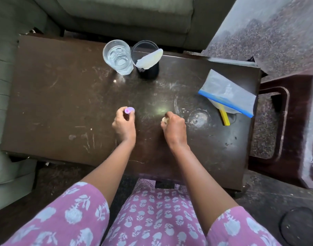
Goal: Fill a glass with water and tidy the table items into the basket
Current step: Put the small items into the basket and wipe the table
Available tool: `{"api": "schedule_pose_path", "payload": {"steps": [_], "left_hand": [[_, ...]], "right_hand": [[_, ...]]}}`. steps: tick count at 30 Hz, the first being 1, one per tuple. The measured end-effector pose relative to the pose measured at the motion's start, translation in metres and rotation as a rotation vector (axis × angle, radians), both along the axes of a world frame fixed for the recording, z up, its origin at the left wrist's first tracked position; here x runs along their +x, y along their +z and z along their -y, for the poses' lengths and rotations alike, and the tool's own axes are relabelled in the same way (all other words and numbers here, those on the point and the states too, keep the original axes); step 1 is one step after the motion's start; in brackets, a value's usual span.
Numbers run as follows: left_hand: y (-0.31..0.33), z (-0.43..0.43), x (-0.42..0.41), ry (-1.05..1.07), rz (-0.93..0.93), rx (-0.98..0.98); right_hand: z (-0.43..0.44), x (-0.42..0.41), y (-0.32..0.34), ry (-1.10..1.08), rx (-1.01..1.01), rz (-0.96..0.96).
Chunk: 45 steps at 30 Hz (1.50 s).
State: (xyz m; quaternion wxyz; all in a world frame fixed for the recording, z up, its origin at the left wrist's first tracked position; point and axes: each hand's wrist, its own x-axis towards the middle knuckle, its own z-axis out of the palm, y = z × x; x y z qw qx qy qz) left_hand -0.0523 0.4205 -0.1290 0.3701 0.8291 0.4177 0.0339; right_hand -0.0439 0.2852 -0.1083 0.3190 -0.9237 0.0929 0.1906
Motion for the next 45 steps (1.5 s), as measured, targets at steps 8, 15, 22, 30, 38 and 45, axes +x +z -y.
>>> {"api": "schedule_pose_path", "payload": {"steps": [8,15,22,30,38,45], "left_hand": [[0.017,0.117,0.027,-0.329,0.115,-0.086],[0.045,0.224,0.054,-0.574,0.208,-0.202],[0.088,0.343,0.076,-0.801,0.305,-0.344],[0.105,0.451,0.084,-1.192,0.353,0.024],[0.102,0.504,0.092,-1.487,-0.057,0.152],[0.104,0.522,0.091,-1.518,-0.143,0.219]], "right_hand": [[0.078,0.018,0.011,-0.218,-0.004,0.088],[0.168,0.027,0.031,-0.552,-0.019,0.282],[0.270,0.022,0.064,-0.791,-0.262,0.551],[0.381,0.013,0.076,-1.003,-0.344,0.607],[0.432,0.018,0.060,-0.795,-0.252,0.218],[0.444,0.026,0.048,-0.828,-0.141,0.126]]}}
